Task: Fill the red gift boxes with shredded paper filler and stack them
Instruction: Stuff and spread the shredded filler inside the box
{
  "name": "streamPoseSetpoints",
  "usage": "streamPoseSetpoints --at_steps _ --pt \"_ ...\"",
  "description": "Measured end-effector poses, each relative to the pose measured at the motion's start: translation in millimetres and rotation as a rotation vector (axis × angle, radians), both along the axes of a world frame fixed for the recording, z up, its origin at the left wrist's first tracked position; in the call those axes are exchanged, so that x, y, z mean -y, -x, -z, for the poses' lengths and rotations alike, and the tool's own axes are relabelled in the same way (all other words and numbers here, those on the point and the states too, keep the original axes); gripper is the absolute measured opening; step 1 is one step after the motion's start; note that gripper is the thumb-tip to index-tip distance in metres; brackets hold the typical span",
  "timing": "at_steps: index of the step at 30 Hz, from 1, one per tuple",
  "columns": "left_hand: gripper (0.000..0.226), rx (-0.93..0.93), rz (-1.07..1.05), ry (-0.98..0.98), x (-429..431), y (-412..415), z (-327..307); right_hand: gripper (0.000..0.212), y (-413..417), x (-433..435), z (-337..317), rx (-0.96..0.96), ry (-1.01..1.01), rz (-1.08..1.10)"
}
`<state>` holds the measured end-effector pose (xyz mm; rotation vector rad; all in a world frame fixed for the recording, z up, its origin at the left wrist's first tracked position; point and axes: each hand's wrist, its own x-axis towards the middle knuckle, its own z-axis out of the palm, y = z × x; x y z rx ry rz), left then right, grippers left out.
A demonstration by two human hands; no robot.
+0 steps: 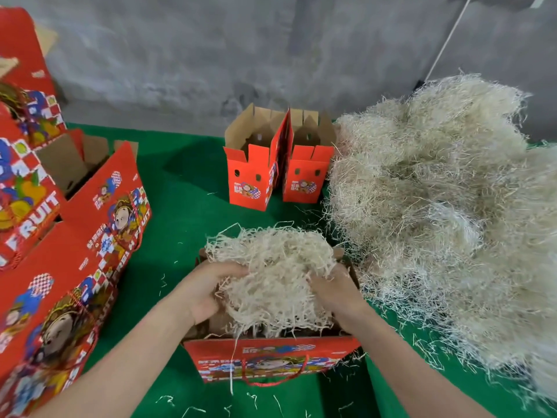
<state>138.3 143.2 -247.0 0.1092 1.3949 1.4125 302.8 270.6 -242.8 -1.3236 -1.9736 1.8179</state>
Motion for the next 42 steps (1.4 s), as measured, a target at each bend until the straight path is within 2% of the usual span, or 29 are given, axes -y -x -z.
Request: streamPoseSetpoints --at_steps 1,2,3,6,7,9,11,12,13,15,16,17,19,20,21,22,23,25,29,31,35,37,38,40,42 --pt "0.049 0.002 -0.048 -0.001 0 2 2 0.012 -3 -6 -4 0.007 0.003 0.014" --pt "0.05 -0.003 -0.079 -0.012 0 3 3 0.037 -8 -13 -5 0.011 -0.013 0.004" --pt "0.048 -0.007 -0.09 -0.009 0 5 5 0.052 -14 -17 -7 0.008 -0.012 0.009" --pt "0.012 -0.021 -0.117 -0.038 1 7 0 0.055 -21 -30 -11 -0.005 -0.045 0.069" --pt "0.015 -0.037 -0.109 -0.036 2 9 -1 0.063 -21 -31 -13 0.002 -0.043 0.1" --pt "0.049 -0.072 -0.034 -0.048 4 10 -1 0.068 -20 -30 -14 -0.005 -0.031 0.094" --pt "0.094 -0.118 0.138 -0.059 4 3 -1 0.061 -16 -22 -13 -0.04 -0.008 0.031" --pt "0.104 -0.146 0.246 -0.052 2 -5 -1 0.062 -13 -16 -12 -0.03 0.007 -0.016" --pt "0.099 -0.185 0.326 -0.024 -2 -15 -2 0.079 -10 -9 -11 -0.048 0.047 -0.06" --pt "0.067 -0.277 0.329 0.034 -13 -31 -1 0.131 -6 -4 -8 -0.077 0.237 -0.154" --pt "0.052 -0.325 0.255 0.068 -18 -34 2 0.135 -5 -5 -7 -0.088 0.288 -0.197" --pt "0.042 -0.348 0.177 0.108 -21 -34 4 0.124 -8 -8 -7 -0.088 0.305 -0.231" --pt "0.036 -0.302 0.035 0.154 -19 -25 8 0.078 -17 -17 -8 -0.092 0.273 -0.254" --pt "0.044 -0.282 -0.013 0.155 -15 -19 11 0.064 -21 -23 -8 -0.084 0.246 -0.229" --pt "0.057 -0.271 -0.05 0.151 -11 -15 12 0.061 -25 -29 -7 -0.076 0.229 -0.197" --pt "0.074 -0.275 -0.071 0.152 -9 -12 12 0.069 -28 -35 -7 -0.073 0.216 -0.165" --pt "0.086 -0.279 -0.079 0.161 -7 -10 13 0.086 -31 -40 -5 -0.071 0.208 -0.144" --pt "0.091 -0.28 -0.093 0.167 -5 -11 14 0.093 -35 -44 -3 -0.041 0.178 -0.136" --pt "0.105 -0.254 -0.126 0.097 -3 -10 13 0.068 -36 -42 -9 -0.101 0.125 -0.08" --pt "0.113 -0.25 -0.084 0.067 -4 -11 7 0.048 -32 -38 -13 -0.184 0.114 -0.134" --pt "0.089 -0.157 0.055 0.032 -6 -26 0 0.051 -13 -15 -2 -0.21 0.035 -0.368" --pt "0.092 -0.075 0.111 0.035 -9 -32 5 0.042 -2 -4 6 -0.215 -0.055 -0.328" --pt "0.087 -0.103 0.132 0.055 -12 -33 9 0.04 1 -1 8 -0.23 -0.097 -0.296" --pt "0.068 -0.178 0.092 0.094 -12 -29 12 0.045 2 -3 11 -0.19 -0.222 -0.277" --pt "0.068 -0.158 0.006 0.114 -9 -20 8 0.057 -5 -11 10 -0.126 -0.292 -0.288"
